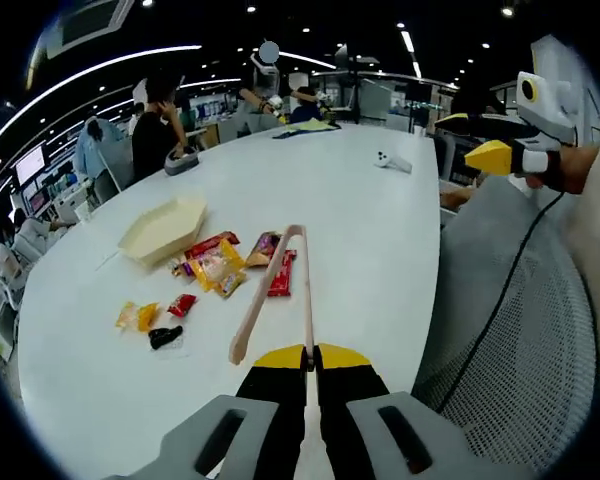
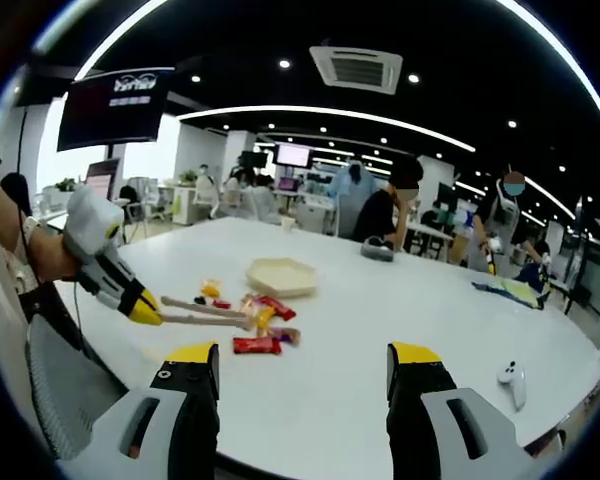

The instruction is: Place the target food into the container with the food tongs after gripping and lifting it, then release it inside without dropping or visibly crushing the food.

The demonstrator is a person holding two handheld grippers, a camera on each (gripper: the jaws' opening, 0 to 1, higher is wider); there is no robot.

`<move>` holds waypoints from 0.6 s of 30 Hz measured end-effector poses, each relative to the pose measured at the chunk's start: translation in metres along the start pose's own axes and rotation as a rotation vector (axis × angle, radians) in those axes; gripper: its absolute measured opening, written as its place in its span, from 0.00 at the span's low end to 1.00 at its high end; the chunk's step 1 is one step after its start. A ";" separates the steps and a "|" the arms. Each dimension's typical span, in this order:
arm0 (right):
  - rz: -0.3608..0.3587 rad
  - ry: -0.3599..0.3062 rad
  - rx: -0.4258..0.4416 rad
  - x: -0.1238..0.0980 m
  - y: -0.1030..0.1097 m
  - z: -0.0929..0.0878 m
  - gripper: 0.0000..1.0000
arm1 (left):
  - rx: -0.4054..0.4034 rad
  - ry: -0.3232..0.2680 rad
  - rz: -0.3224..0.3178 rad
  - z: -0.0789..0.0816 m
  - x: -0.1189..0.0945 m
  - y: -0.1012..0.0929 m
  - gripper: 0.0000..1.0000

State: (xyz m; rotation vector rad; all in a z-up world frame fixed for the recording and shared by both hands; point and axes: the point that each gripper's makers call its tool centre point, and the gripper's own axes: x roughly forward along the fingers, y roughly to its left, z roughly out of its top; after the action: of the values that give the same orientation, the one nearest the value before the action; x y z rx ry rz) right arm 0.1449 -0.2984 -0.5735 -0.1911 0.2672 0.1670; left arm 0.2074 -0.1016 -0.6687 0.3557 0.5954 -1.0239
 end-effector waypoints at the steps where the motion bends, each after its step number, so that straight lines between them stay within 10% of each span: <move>1: 0.004 0.000 0.000 0.000 0.001 0.001 0.68 | -0.004 -0.005 -0.003 0.002 -0.002 0.000 0.00; 18: 0.064 -0.035 0.085 0.012 -0.008 0.015 0.68 | 0.110 -0.046 -0.136 0.044 -0.028 -0.020 0.00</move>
State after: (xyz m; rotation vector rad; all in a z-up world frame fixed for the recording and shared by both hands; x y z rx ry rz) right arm 0.1617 -0.3015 -0.5614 -0.0950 0.2450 0.2222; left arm 0.1921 -0.1151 -0.6170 0.3907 0.5286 -1.1958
